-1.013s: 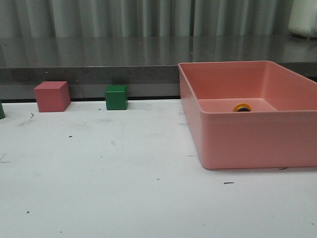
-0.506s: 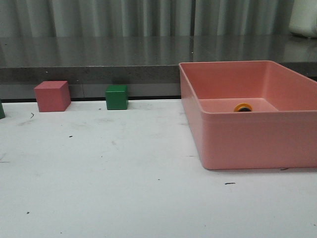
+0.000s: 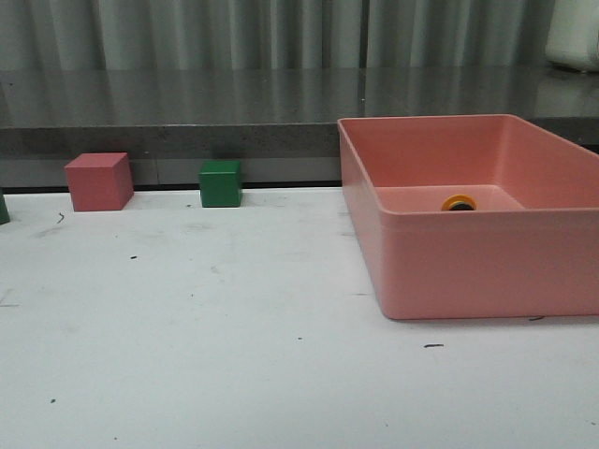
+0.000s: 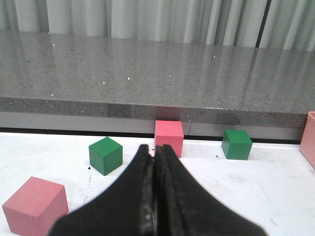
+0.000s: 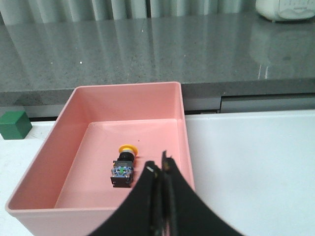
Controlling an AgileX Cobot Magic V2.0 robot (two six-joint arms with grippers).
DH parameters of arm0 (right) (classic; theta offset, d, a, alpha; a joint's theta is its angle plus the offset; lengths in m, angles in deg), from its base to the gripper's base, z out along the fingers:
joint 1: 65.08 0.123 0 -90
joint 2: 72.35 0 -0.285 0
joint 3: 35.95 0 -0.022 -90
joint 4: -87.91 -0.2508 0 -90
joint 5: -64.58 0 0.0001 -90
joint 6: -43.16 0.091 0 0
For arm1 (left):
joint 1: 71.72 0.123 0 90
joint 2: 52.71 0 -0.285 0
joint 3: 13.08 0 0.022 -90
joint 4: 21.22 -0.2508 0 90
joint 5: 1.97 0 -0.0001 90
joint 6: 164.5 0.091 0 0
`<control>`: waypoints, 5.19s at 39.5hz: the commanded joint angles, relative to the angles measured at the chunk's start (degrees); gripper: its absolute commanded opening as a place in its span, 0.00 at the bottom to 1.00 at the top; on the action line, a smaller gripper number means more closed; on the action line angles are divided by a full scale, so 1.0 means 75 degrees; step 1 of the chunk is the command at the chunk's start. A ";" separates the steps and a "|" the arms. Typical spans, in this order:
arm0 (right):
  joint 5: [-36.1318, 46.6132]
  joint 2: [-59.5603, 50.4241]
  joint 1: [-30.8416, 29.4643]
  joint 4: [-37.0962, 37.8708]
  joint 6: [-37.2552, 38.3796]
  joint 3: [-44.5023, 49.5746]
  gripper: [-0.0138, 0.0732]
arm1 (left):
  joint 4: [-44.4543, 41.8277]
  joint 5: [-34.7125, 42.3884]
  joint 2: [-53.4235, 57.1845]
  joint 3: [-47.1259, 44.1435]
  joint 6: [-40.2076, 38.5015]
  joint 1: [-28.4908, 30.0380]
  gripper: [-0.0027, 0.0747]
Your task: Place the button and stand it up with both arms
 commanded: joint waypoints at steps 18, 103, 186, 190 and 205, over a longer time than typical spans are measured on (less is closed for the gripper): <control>0.0685 0.0242 -0.0056 0.0018 -0.0003 -0.0301 0.34 | 0.0010 0.0641 -0.0199 0.0295 -0.0067 0.0009 0.34; -0.3482 1.2084 0.1153 -0.0579 0.0657 -0.8628 0.50 | 0.0010 0.0641 -0.0199 0.0295 -0.0067 0.0009 0.88; -0.4455 1.3885 0.5736 -0.0392 0.3817 -1.1977 0.44 | 0.0010 0.0612 -0.0199 0.0295 -0.0067 0.0009 0.88; -0.4481 1.3938 0.5736 -0.0392 0.3817 -1.1969 0.44 | 0.0010 0.0612 -0.0199 0.0295 -0.0067 0.0009 0.88; -0.4484 1.3929 0.5736 -0.0506 0.3810 -1.1977 0.68 | 0.0010 0.0612 -0.0199 0.0295 -0.0067 0.0009 0.88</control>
